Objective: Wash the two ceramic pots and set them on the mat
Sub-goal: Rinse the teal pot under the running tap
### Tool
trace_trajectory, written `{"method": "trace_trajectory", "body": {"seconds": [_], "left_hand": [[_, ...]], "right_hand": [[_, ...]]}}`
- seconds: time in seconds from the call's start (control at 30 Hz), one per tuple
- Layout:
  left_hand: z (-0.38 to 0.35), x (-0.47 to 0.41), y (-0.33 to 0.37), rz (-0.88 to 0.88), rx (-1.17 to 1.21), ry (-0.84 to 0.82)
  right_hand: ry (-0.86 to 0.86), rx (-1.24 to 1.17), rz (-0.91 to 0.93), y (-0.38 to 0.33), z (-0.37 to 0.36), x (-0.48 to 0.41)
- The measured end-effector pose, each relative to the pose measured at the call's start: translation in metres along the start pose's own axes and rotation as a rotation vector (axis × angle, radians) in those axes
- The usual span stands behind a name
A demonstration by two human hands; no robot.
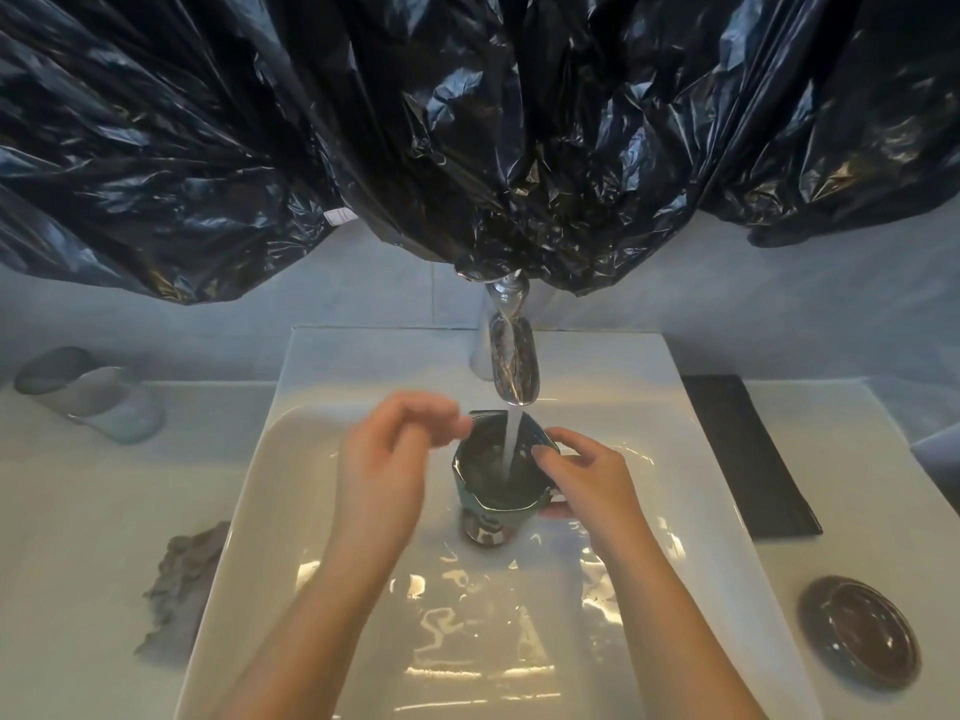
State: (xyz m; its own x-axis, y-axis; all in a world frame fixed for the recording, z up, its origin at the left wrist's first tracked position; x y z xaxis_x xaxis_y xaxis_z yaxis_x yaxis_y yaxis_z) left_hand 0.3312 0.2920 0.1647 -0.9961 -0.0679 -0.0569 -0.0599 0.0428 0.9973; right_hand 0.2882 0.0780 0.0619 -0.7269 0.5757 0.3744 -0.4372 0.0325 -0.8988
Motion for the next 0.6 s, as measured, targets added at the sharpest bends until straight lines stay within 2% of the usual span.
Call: {"method": "trace_trajectory", "body": {"seconds": [0.07,0.17,0.23,0.33,0.4,0.5,0.6], "left_hand": [[-0.010,0.022,-0.023,-0.255,-0.449,-0.157],[-0.048,0.048,-0.063,-0.746,-1.084,-0.445],[-0.061,0.048,-0.084,-0.798,-1.332,-0.529],[-0.071,0.043,-0.093,-0.792,-1.355,-0.586],[-0.073,0.043,-0.088,-0.835,-1.255,-0.593],[-0.061,0.045,-0.081,-0.821,-1.062,-0.534],[-0.048,0.049,-0.077,-0.833,-0.984,-0.458]], "right_hand": [[0.004,0.029,0.018,0.003,-0.001,-0.003],[0.002,0.056,0.070,0.004,-0.005,-0.006],[-0.023,0.077,0.095,0.006,-0.013,-0.008],[-0.078,0.080,0.093,0.007,-0.026,-0.006],[-0.109,0.088,0.114,0.004,-0.031,-0.005],[-0.149,0.074,0.153,-0.003,-0.034,-0.003],[-0.212,0.024,0.223,-0.011,-0.042,0.007]]}}
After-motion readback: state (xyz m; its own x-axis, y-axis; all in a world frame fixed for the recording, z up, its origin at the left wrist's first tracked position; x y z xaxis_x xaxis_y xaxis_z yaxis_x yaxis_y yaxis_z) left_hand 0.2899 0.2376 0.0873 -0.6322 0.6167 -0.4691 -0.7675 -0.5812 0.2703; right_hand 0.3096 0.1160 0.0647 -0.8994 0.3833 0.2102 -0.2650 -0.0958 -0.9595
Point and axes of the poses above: each hand's wrist, its own x-axis away from the middle knuckle, its own z-axis out of the back of the hand, y = z × x, the point moved 9 cm from there along -x, towards the middle knuckle, and after that the axes turned 10 degrees about y, right-handed, at the moved point
